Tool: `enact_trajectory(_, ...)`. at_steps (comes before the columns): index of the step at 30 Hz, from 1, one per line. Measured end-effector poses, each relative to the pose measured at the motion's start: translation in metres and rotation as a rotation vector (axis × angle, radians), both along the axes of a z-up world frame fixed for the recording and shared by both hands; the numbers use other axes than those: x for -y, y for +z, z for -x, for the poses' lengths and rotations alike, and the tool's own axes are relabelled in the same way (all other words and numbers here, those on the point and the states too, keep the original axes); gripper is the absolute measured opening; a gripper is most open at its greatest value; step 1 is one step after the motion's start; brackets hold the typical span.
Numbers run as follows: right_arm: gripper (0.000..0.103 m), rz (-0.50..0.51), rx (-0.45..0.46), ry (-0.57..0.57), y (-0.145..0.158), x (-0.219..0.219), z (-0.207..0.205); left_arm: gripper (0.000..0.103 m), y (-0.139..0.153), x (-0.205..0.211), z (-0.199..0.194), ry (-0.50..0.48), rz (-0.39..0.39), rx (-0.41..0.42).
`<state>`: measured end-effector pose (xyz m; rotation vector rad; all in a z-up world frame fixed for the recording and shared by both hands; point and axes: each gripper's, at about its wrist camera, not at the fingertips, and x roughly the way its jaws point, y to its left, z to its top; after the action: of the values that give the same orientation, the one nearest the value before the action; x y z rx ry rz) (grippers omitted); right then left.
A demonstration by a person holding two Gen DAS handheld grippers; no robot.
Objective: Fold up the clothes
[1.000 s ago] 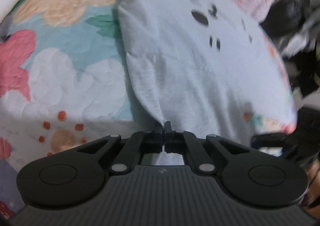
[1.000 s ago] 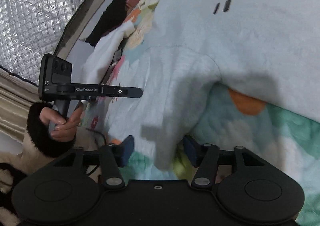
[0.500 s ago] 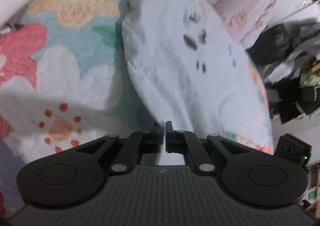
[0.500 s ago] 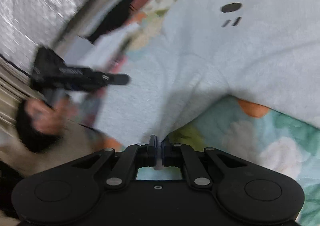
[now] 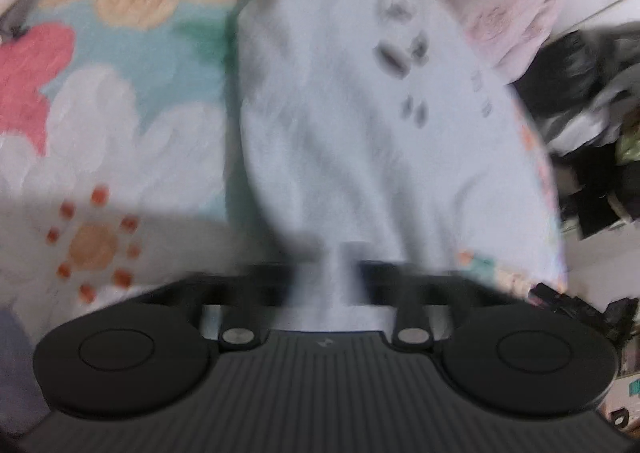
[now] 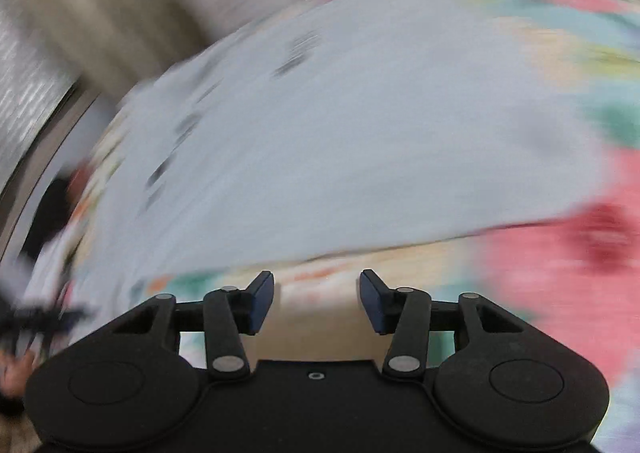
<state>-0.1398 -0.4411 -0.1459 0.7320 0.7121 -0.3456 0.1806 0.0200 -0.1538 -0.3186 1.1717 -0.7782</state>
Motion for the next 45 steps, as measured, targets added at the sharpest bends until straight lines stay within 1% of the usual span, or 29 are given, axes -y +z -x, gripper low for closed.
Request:
enact_trajectory(2,0.057,0.001,0.018,-0.114,-0.001,0.027,0.027,0.001,0.009,0.001,0.002,0.000,0.039,0.049)
enact_trajectory(4,0.059,0.001,0.023,-0.200,-0.006,0.047,0.044,0.001,0.012,0.006,0.004,-0.008,0.029,0.070)
enact_trajectory(6,0.063,-0.005,0.032,-0.257,-0.012,0.061,0.052,0.005,0.009,0.010,0.003,-0.005,0.008,0.056)
enact_trajectory(7,0.064,-0.022,0.050,-0.259,-0.017,0.067,0.052,0.006,0.006,0.010,0.001,0.003,-0.006,0.035)
enact_trajectory(8,0.066,-0.041,0.067,-0.257,-0.023,0.072,0.051,0.011,0.003,0.009,0.000,0.008,-0.016,0.011)
enact_trajectory(10,0.067,-0.054,0.108,-0.276,-0.031,0.076,0.047,0.038,-0.004,0.010,0.000,0.015,-0.049,-0.034)
enact_trajectory(11,0.067,-0.054,0.137,-0.286,-0.034,0.072,0.042,0.062,-0.009,0.009,0.002,0.016,-0.074,-0.054)
enact_trajectory(12,0.067,-0.057,0.161,-0.299,-0.037,0.072,0.039,0.066,-0.012,0.011,0.003,-0.001,-0.088,-0.057)
enact_trajectory(13,0.067,-0.060,0.186,-0.313,-0.040,0.072,0.037,0.065,-0.012,0.017,0.005,-0.012,-0.116,-0.034)
enact_trajectory(14,0.066,-0.062,0.212,-0.328,-0.043,0.073,0.036,0.051,-0.012,0.022,0.007,-0.018,-0.154,-0.003)
enact_trajectory(15,0.063,-0.063,0.225,-0.340,-0.044,0.076,0.034,0.009,-0.011,0.028,0.008,-0.023,-0.192,0.028)
enact_trajectory(16,0.056,-0.061,0.230,-0.347,-0.044,0.081,0.033,0.003,-0.008,0.030,0.009,-0.021,-0.201,0.047)
enact_trajectory(18,0.006,-0.056,0.236,-0.352,-0.040,0.093,0.031,0.002,-0.002,0.032,0.011,-0.011,-0.193,0.075)
enact_trajectory(19,0.006,-0.048,0.240,-0.349,-0.037,0.098,0.031,0.002,0.001,0.032,0.012,-0.005,-0.189,0.089)
enact_trajectory(22,0.006,0.027,0.269,-0.308,-0.013,0.097,0.032,0.002,0.029,0.024,0.022,0.062,-0.141,0.167)
enact_trajectory(25,0.005,0.071,0.281,-0.270,0.016,0.090,0.039,0.002,0.059,0.005,0.036,0.149,-0.030,0.191)
enact_trajectory(27,0.005,0.097,0.275,-0.250,0.032,0.085,0.044,0.002,0.075,-0.001,0.048,0.186,-0.036,0.241)
enact_trajectory(28,0.004,0.110,0.266,-0.240,0.038,0.082,0.049,0.002,0.084,0.000,0.057,0.203,-0.081,0.300)
enact_trajectory(29,0.004,0.122,0.257,-0.230,0.044,0.079,0.053,0.002,0.091,0.000,0.066,0.212,-0.100,0.337)
enact_trajectory(31,0.004,0.147,0.239,-0.210,0.056,0.073,0.063,0.002,0.104,-0.001,0.082,0.223,-0.103,0.381)
enact_trajectory(33,0.004,0.171,0.219,-0.192,0.067,0.067,0.072,0.002,0.114,-0.007,0.096,0.236,-0.061,0.377)
enact_trajectory(36,0.004,0.188,0.174,-0.193,0.085,0.061,0.098,0.002,0.128,-0.020,0.119,0.239,-0.012,0.365)
enact_trajectory(40,0.004,0.180,0.139,-0.184,0.110,0.055,0.142,0.002,0.145,-0.030,0.156,0.216,-0.005,0.367)
enact_trajectory(43,0.004,0.204,0.088,-0.155,0.128,0.044,0.168,0.002,0.153,-0.043,0.180,0.198,0.027,0.315)
enact_trajectory(45,0.004,0.222,0.050,-0.127,0.137,0.035,0.184,0.002,0.157,-0.050,0.190,0.195,0.022,0.289)
